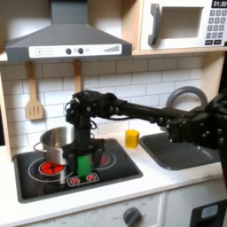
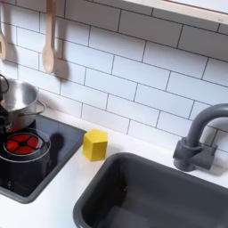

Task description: Reach green block

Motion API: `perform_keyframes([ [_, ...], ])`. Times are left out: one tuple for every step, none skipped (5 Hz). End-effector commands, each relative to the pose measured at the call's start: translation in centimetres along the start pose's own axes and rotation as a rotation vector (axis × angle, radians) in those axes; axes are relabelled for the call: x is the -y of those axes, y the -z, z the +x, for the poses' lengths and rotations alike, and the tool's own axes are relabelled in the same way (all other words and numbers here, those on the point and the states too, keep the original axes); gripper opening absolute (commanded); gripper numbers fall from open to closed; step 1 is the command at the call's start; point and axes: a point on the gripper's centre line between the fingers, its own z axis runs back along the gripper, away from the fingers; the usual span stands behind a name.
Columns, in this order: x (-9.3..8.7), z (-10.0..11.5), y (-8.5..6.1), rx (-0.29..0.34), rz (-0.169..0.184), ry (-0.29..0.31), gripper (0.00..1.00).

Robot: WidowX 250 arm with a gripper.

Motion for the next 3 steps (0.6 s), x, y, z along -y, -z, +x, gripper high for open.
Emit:
perform_keyframes([
  [-0.44,-0.24,0.84,-0.028,0.000,-0.019,1.00],
  [-0.29,0.12,0.36,-0.011,0.008,-0.011,1.00],
  [-0.28,0.10,0.36,-0.012,0.007,-0.011,1.00],
])
